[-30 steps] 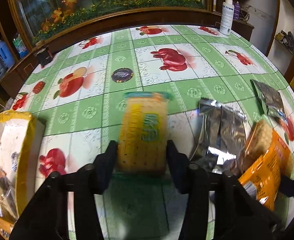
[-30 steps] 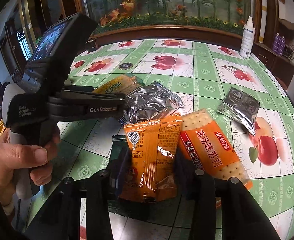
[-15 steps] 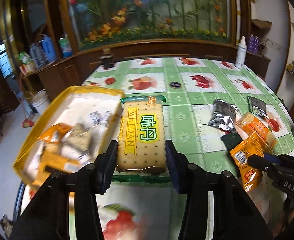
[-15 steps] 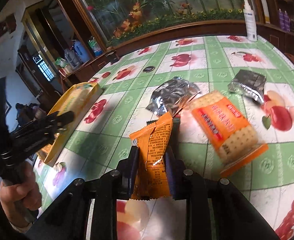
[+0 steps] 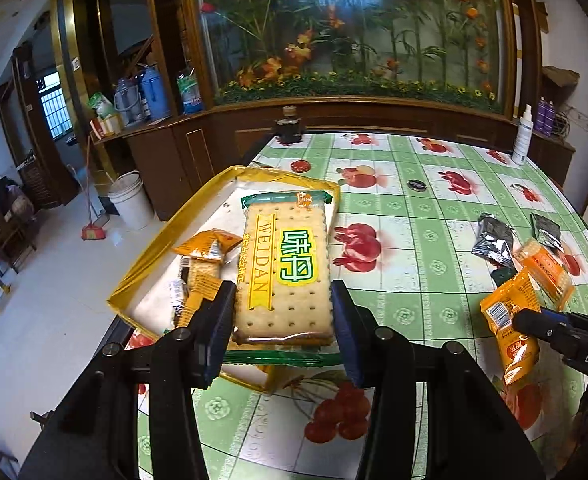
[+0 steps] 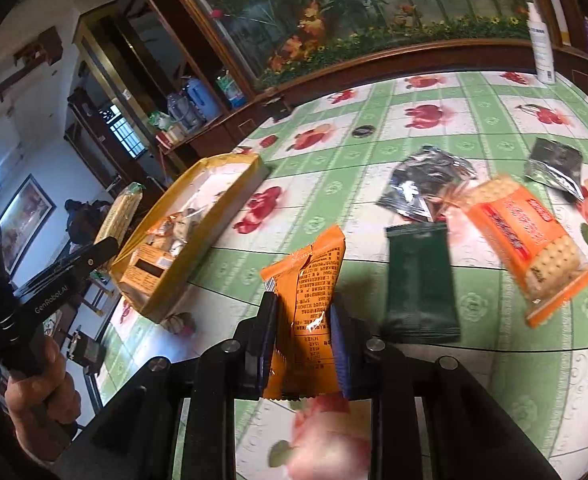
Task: Organize snacks
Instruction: 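Carry the WEIDAN pack and orange bag into the tray and open both tools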
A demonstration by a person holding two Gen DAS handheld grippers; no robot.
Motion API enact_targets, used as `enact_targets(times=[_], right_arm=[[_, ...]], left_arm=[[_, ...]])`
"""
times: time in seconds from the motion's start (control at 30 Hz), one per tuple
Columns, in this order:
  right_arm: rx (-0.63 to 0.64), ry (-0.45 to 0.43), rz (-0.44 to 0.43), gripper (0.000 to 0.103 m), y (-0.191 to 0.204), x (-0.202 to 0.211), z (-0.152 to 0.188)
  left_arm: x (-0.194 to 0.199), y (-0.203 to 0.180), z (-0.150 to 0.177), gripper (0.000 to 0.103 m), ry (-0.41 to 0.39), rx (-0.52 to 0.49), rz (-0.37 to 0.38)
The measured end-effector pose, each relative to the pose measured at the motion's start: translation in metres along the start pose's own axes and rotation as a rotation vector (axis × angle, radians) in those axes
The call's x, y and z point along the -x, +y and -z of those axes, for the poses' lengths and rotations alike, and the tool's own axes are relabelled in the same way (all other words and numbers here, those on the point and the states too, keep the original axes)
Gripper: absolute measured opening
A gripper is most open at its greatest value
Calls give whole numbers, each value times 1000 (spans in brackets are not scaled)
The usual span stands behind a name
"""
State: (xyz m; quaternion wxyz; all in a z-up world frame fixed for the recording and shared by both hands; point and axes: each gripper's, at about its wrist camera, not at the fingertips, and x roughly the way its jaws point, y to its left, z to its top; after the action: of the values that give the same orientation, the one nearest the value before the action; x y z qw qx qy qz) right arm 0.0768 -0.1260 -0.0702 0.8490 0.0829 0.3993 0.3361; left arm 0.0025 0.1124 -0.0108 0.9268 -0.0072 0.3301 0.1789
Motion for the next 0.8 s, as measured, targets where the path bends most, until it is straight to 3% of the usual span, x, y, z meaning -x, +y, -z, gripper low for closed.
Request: enact_targets(times=[0.8], right_arm=[[55,83,-180,25,77,-79,-30]], left_arm=[[-32,71,0,45,40,124,-73]])
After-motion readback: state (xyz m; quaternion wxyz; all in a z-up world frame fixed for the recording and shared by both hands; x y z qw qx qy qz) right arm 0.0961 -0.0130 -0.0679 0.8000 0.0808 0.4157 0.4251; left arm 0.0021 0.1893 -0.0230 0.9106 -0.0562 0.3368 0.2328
